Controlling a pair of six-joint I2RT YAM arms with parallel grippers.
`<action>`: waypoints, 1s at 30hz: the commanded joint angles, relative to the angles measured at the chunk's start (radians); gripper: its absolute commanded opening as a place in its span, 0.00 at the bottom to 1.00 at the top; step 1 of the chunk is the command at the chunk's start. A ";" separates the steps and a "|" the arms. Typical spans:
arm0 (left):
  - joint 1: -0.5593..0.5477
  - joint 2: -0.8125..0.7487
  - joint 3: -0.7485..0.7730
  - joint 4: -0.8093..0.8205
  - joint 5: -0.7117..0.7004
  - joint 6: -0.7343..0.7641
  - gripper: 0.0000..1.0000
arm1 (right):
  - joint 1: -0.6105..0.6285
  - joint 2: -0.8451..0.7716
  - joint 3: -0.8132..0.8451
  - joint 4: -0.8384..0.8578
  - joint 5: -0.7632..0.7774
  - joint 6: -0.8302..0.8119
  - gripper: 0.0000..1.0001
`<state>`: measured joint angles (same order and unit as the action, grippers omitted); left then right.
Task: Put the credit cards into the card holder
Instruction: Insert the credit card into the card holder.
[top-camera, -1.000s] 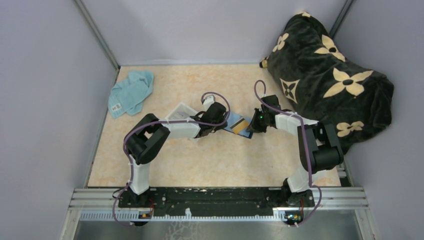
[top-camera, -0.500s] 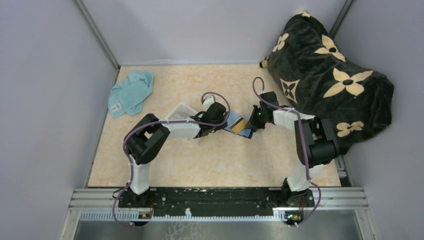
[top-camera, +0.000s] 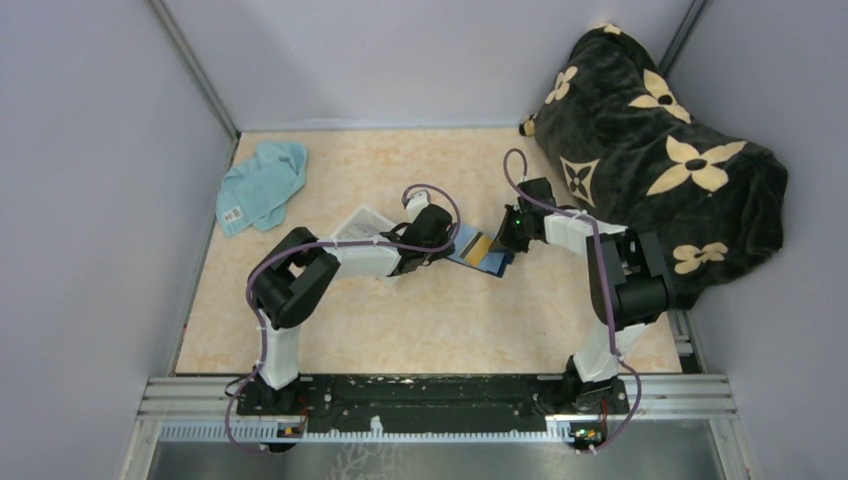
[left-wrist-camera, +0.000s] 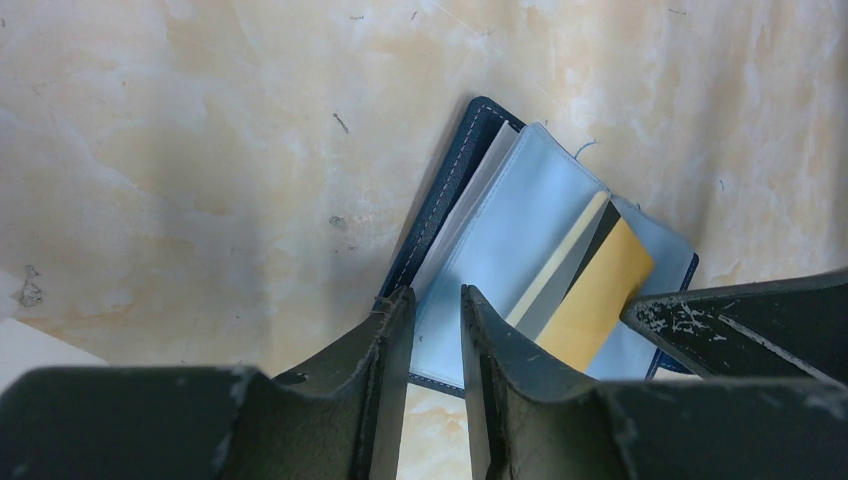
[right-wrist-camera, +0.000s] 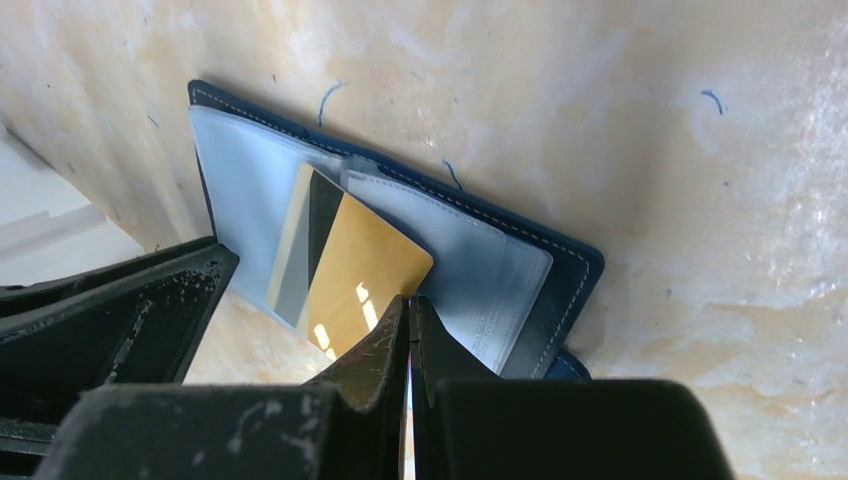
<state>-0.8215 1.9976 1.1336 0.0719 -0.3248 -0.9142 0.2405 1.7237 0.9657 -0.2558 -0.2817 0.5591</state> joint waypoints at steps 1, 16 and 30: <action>0.041 0.193 -0.130 -0.391 -0.040 0.077 0.34 | 0.010 0.012 0.052 0.018 0.006 -0.011 0.00; 0.036 0.200 -0.128 -0.388 -0.035 0.072 0.34 | 0.019 0.041 0.103 0.014 -0.007 -0.010 0.00; 0.036 0.199 -0.129 -0.384 -0.031 0.073 0.34 | 0.034 -0.044 0.080 -0.012 0.030 -0.033 0.02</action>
<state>-0.8215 1.9976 1.1332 0.0719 -0.3244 -0.9138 0.2665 1.7550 1.0302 -0.2626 -0.2752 0.5499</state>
